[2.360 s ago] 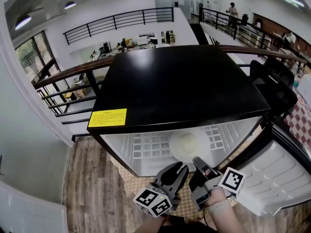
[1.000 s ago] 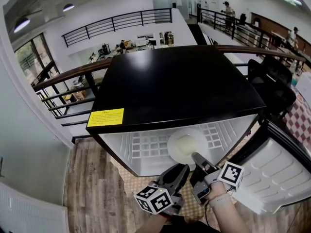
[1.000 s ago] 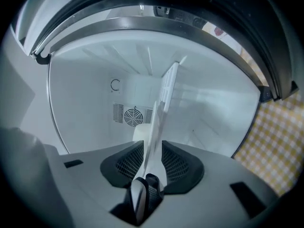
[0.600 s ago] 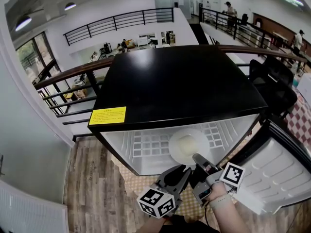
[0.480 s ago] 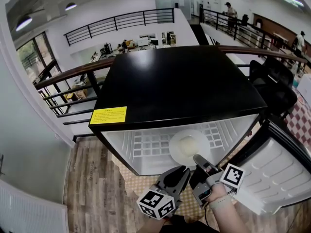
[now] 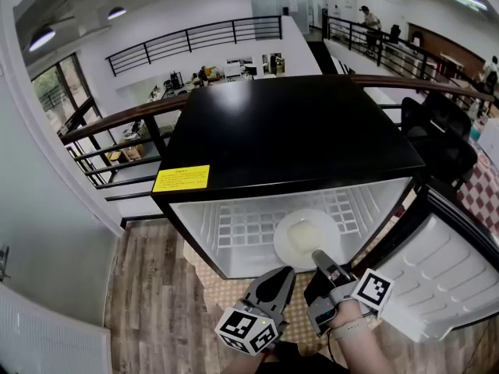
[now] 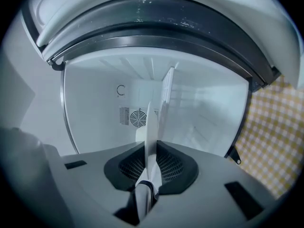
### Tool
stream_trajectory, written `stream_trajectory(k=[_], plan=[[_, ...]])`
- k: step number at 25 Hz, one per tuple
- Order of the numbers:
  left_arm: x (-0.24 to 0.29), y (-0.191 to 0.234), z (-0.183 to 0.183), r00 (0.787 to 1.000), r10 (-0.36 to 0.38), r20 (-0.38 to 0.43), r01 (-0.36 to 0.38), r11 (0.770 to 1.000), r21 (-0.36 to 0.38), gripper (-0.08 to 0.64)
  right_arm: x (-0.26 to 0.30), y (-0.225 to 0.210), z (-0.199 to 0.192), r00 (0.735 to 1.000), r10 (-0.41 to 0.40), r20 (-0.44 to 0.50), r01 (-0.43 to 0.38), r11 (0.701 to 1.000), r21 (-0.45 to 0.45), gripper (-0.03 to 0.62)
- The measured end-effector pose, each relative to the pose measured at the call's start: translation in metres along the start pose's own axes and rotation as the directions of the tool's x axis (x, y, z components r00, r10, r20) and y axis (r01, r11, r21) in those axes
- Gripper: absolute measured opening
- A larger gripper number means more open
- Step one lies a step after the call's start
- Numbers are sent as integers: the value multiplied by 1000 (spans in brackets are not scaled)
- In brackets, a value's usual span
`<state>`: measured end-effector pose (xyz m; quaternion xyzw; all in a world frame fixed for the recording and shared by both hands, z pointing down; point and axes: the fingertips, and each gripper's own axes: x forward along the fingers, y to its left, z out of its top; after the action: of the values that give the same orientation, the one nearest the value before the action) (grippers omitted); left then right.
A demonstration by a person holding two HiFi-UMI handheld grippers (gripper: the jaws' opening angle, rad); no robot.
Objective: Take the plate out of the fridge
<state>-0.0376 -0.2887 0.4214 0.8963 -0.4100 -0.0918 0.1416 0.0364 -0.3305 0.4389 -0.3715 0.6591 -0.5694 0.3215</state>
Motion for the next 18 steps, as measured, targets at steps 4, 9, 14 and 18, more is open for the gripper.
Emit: stream_trajectory(k=[4,9,14,18], plan=[[-8,-1,1,1000,10,3,-10,1000,4,21,-6,0,-6,1000,12,8,-12,1000,13,66],[-17,-5,0,1000,13,4,-13,1000,6,20,-14,2,-12,1000,22,14,-22,1000,-1,64],[-26,-9,1,1000,15,6,-15,1000,8,21,-22,2,-18,999,28,24,-28,1000,13,66],[-33,-11,-1,1000,17,5,-17,1000,13,21,-28,-2,-23,999,33,35,-35,998,45,66]])
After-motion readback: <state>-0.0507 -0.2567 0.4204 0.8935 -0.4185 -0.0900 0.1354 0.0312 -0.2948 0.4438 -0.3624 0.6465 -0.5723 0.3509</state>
